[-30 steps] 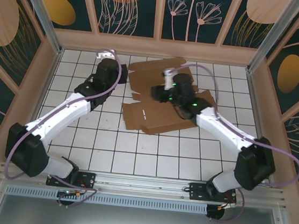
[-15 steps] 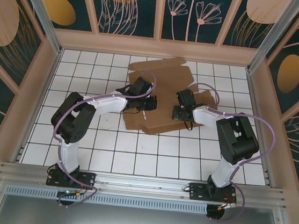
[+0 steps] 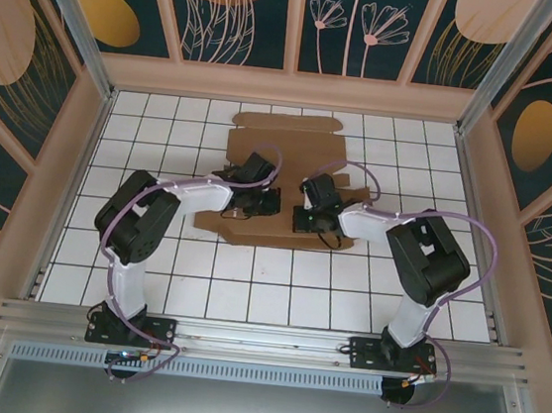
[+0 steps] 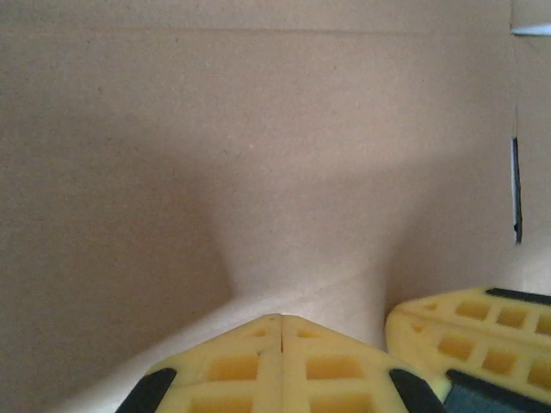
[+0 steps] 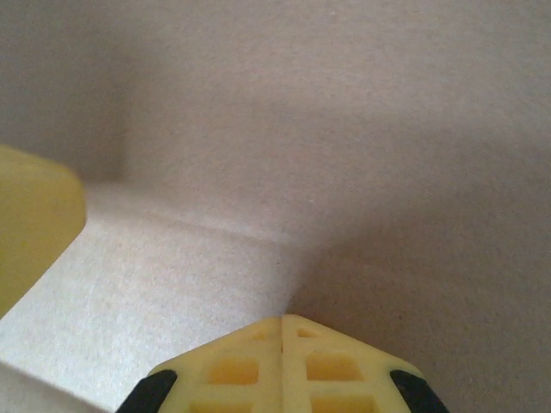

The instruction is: Fold the paper box

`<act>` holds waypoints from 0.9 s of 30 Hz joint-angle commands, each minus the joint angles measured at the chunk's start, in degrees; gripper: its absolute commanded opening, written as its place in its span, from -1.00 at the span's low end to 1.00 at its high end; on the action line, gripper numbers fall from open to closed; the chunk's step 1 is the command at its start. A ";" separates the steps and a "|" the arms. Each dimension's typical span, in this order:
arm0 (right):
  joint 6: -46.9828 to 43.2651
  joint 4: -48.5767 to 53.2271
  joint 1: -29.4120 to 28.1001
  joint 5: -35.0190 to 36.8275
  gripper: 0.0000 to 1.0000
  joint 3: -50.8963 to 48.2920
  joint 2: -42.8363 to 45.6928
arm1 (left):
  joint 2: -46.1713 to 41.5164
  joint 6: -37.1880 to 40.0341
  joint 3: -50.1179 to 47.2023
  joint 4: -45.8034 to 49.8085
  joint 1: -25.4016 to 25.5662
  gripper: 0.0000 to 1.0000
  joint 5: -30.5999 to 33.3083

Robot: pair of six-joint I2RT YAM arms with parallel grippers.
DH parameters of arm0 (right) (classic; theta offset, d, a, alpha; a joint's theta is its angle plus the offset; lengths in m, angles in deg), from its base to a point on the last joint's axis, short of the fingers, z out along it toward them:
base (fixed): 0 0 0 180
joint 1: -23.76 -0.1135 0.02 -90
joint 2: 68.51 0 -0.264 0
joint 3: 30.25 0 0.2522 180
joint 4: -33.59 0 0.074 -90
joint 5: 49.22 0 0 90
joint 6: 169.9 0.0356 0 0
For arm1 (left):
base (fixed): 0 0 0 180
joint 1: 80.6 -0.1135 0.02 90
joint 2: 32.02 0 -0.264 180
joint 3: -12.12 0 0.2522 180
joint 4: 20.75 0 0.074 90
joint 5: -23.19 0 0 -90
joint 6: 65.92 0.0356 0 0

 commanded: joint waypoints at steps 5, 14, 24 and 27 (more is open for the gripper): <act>3.36 4.82 0.21 0.18 -0.55 -1.26 7.35 | -4.61 -1.16 -2.33 1.23 -2.10 -1.00 0.97; 4.10 4.52 8.58 -0.01 -0.20 -0.68 11.58 | -1.21 -3.50 -3.52 -1.13 -2.29 -1.00 -0.97; 8.86 9.24 11.76 -0.22 0.16 -5.91 20.01 | -1.26 -6.23 -8.23 -4.33 -2.31 -1.00 -1.47; 9.93 8.86 15.22 -3.20 0.18 -9.70 24.46 | -0.26 -6.40 -9.11 -5.35 -2.29 -1.00 -1.71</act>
